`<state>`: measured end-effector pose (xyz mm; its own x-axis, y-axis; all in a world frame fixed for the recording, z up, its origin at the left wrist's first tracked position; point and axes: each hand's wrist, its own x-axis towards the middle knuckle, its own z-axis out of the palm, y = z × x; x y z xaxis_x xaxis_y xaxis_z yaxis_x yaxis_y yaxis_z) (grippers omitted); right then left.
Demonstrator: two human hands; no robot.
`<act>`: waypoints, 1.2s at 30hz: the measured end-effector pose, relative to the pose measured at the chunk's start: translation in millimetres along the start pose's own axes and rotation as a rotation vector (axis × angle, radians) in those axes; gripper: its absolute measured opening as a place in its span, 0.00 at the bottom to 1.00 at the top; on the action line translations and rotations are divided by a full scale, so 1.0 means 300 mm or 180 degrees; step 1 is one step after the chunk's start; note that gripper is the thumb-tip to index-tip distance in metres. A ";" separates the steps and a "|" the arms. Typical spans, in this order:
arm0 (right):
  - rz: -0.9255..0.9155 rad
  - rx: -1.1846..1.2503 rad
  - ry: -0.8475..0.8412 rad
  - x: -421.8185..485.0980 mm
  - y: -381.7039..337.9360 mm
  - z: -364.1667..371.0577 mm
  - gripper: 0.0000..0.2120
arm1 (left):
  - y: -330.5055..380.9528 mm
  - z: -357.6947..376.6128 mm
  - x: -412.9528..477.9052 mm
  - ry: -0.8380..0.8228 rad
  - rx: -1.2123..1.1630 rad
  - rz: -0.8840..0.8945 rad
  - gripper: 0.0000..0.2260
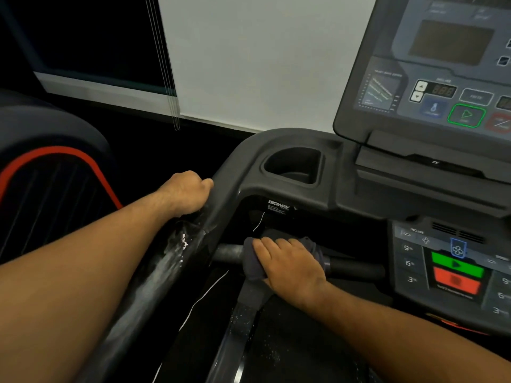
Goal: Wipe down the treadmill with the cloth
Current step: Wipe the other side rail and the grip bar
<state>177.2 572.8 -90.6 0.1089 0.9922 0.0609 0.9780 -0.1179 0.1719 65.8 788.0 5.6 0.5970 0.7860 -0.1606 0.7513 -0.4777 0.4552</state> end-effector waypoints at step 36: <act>0.0323 0.1230 -0.0928 0.215 -0.102 -0.099 0.22 | -0.011 0.016 0.015 0.0346 0.0206 0.0275 0.20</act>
<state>149.1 639.2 -62.6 0.1983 0.9530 -0.2288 0.9482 -0.2457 -0.2013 67.2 791.1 -0.9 0.6289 0.7770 -0.0260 0.7172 -0.5669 0.4053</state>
